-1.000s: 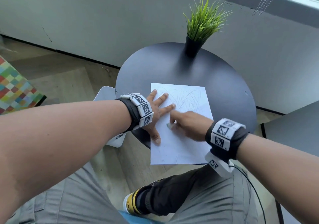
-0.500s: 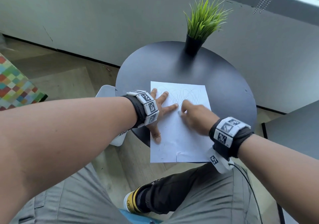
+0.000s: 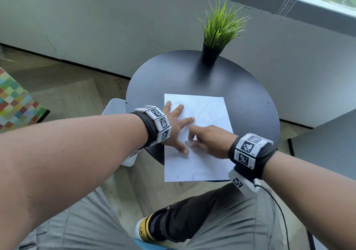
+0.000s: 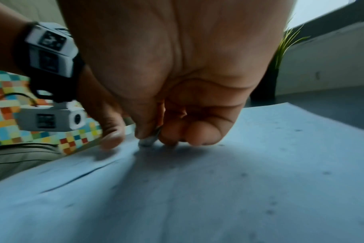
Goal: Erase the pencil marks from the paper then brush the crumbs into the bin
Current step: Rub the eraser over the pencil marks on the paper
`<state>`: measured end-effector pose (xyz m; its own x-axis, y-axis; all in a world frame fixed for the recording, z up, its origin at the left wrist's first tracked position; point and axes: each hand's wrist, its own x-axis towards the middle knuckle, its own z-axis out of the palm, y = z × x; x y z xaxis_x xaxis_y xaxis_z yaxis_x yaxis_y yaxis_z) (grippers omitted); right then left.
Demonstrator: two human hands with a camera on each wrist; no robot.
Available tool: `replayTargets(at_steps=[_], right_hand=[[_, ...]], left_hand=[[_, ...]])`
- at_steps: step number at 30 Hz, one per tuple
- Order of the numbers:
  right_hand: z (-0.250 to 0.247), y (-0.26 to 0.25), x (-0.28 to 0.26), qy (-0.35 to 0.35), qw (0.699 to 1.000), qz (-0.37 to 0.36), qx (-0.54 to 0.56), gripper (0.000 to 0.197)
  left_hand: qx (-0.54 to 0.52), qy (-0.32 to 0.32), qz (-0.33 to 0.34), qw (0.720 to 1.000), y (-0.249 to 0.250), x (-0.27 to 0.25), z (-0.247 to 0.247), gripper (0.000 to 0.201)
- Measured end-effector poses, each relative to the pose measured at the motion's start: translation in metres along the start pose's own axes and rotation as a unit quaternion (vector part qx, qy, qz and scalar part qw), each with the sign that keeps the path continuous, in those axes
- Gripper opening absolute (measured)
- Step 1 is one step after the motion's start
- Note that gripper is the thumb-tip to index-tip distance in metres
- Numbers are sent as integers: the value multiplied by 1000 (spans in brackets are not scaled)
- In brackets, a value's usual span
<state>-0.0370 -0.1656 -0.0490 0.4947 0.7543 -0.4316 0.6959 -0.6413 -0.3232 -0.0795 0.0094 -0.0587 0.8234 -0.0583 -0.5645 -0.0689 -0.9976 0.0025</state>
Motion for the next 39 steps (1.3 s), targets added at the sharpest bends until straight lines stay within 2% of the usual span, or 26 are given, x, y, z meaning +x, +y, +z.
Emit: replayTargets(at_steps=[3, 5, 7, 11, 12, 15, 17, 21, 22, 25, 27, 30, 32, 36, 37, 39], right_hand=[[-13, 23, 8, 81, 988, 126, 41, 23], [-15, 30, 9, 122, 974, 180, 66, 23], [-11, 21, 6, 121, 974, 171, 90, 20], [4, -10, -7, 22, 997, 60, 43, 12], [1, -9, -6, 27, 997, 63, 45, 12], [-14, 16, 4, 104, 976, 165, 95, 19], [-12, 21, 3, 129, 964, 195, 124, 21], [16, -13, -7, 37, 989, 81, 114, 19], [17, -13, -6, 38, 991, 71, 103, 19], [-2, 12, 5, 125, 973, 159, 112, 17], [-3, 15, 6, 134, 969, 175, 111, 17], [18, -20, -3, 45, 995, 45, 76, 16], [22, -23, -3, 33, 998, 7, 61, 16], [-1, 11, 12, 146, 966, 176, 120, 16], [1, 9, 11, 147, 967, 173, 117, 15], [12, -8, 8, 106, 985, 87, 103, 15]], left_hand=[[-1, 11, -11, 1000, 8, -3, -1, 130], [4, 9, -14, 1000, 10, -8, -2, 130], [10, 3, -14, 1000, 7, -12, -2, 130], [11, -3, -10, 1000, -2, -18, 3, 130], [14, -3, -10, 1000, -2, -19, 4, 130], [18, -5, -10, 1000, 0, -19, 2, 132], [11, -13, -12, 1000, 2, -18, 1, 135], [2, -12, -19, 1000, 1, -10, 3, 142], [4, -13, -19, 1000, 1, -8, 3, 143], [12, -13, -22, 1000, 2, -5, 2, 146], [14, -15, -25, 999, 3, -4, 2, 146], [14, -18, -28, 999, 3, -3, 1, 147], [14, -16, -28, 999, 3, -2, 0, 148], [23, -1, -27, 999, 2, 0, 3, 149], [24, -3, -29, 999, 2, 0, 4, 149], [15, -6, -28, 999, 3, 0, 4, 147]])
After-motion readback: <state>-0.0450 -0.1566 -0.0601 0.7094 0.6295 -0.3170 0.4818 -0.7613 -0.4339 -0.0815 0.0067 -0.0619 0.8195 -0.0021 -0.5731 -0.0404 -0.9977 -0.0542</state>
